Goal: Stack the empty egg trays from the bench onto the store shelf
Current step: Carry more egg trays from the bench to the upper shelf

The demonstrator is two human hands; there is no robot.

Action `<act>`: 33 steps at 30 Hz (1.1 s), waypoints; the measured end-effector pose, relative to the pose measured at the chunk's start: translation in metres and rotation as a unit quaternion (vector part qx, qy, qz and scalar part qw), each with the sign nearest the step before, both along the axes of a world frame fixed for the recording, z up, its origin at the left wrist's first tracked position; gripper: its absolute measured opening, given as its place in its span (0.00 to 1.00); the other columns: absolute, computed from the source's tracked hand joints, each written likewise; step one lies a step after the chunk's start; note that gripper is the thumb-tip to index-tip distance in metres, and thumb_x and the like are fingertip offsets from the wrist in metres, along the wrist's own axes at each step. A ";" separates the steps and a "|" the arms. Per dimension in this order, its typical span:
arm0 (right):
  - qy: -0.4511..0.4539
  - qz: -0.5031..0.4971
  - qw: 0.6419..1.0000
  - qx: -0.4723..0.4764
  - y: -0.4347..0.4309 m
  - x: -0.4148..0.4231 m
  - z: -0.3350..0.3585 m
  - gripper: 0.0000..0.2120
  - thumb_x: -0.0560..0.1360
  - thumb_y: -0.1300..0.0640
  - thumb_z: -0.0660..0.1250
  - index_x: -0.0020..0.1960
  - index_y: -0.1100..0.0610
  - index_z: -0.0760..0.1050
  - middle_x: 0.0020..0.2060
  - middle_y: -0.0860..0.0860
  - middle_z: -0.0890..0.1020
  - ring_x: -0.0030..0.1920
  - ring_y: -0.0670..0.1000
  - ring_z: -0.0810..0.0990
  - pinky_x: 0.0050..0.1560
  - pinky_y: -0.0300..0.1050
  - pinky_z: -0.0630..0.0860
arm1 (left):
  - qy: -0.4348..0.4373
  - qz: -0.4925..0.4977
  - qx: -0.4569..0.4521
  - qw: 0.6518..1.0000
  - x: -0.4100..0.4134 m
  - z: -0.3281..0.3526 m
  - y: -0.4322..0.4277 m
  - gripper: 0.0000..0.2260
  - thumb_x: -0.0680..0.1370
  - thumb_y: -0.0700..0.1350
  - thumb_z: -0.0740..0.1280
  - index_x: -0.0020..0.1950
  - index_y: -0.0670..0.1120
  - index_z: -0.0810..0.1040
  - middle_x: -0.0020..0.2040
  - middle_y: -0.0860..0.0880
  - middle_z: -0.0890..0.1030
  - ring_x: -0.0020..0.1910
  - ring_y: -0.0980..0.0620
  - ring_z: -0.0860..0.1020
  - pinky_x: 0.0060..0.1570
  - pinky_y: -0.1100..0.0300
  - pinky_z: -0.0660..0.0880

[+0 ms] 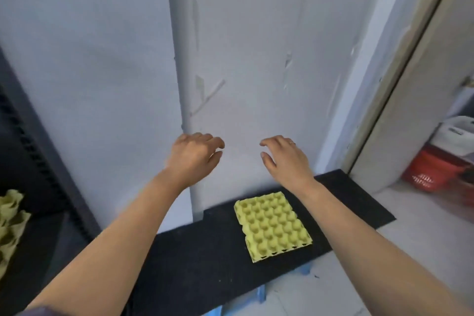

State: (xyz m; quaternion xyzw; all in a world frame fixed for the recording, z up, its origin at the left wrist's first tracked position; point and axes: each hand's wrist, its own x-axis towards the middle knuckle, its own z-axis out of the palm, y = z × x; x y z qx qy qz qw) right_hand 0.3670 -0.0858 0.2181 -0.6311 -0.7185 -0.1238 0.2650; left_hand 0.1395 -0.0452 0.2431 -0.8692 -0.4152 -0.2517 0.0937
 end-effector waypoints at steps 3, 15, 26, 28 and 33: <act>-0.013 -0.037 0.996 -0.078 0.018 0.032 -0.038 0.15 0.79 0.52 0.58 0.64 0.54 0.72 0.60 0.51 0.76 0.59 0.55 0.73 0.52 0.48 0.71 | 0.017 -0.007 -0.052 0.998 0.028 -0.041 0.038 0.12 0.79 0.49 0.58 0.61 0.51 0.75 0.52 0.52 0.80 0.54 0.49 0.76 0.53 0.56 0.67; 0.075 -0.141 0.919 -0.361 0.049 0.159 -0.168 0.19 0.80 0.49 0.58 0.69 0.54 0.67 0.62 0.54 0.72 0.62 0.56 0.71 0.57 0.52 0.74 | 0.081 -0.005 -0.330 0.940 0.130 -0.187 0.105 0.12 0.79 0.49 0.57 0.61 0.53 0.74 0.54 0.54 0.78 0.55 0.51 0.75 0.54 0.55 0.70; 0.106 -0.146 0.867 -0.464 0.097 0.240 -0.315 0.20 0.80 0.50 0.57 0.69 0.56 0.66 0.61 0.55 0.72 0.61 0.57 0.72 0.54 0.51 0.73 | 0.085 0.146 -0.472 0.865 0.192 -0.339 0.102 0.19 0.79 0.51 0.58 0.70 0.52 0.66 0.62 0.50 0.74 0.61 0.48 0.73 0.58 0.50 0.71; 0.121 -0.158 0.854 -0.480 0.105 0.245 -0.348 0.20 0.80 0.50 0.58 0.70 0.56 0.66 0.62 0.56 0.72 0.61 0.58 0.72 0.54 0.51 0.72 | 0.066 0.185 -0.501 0.843 0.200 -0.372 0.104 0.20 0.79 0.51 0.59 0.70 0.50 0.65 0.64 0.48 0.72 0.62 0.46 0.71 0.57 0.49 0.71; 0.148 -0.209 0.830 -0.496 0.118 0.256 -0.435 0.22 0.79 0.50 0.59 0.69 0.57 0.65 0.60 0.59 0.70 0.61 0.62 0.71 0.56 0.52 0.71 | 0.023 0.260 -0.560 0.786 0.220 -0.461 0.110 0.24 0.78 0.53 0.61 0.70 0.45 0.63 0.67 0.44 0.67 0.64 0.43 0.67 0.54 0.48 0.69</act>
